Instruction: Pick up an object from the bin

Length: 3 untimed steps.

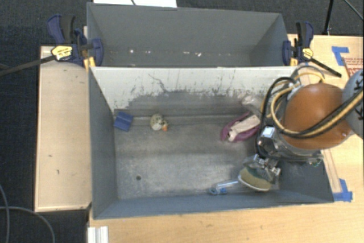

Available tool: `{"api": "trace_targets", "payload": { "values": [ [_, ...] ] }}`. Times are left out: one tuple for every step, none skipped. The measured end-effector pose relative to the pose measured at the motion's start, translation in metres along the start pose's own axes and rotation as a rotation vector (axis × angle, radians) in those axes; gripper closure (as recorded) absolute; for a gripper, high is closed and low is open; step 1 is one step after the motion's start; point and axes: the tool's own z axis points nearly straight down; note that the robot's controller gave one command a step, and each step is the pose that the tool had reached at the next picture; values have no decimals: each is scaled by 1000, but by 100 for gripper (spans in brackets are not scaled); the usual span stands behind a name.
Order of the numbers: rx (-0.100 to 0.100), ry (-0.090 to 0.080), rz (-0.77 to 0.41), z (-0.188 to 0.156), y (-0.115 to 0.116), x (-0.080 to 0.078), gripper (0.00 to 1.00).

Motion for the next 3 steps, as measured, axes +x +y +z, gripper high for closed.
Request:
{"api": "trace_targets", "payload": {
  "values": [
    [2, -5, 0, 0, 0, -2, 0],
    [1, -2, 4, 0, 0, 0, 100],
    [1, -5, 3, 0, 0, -2, 0]
  ]
}}
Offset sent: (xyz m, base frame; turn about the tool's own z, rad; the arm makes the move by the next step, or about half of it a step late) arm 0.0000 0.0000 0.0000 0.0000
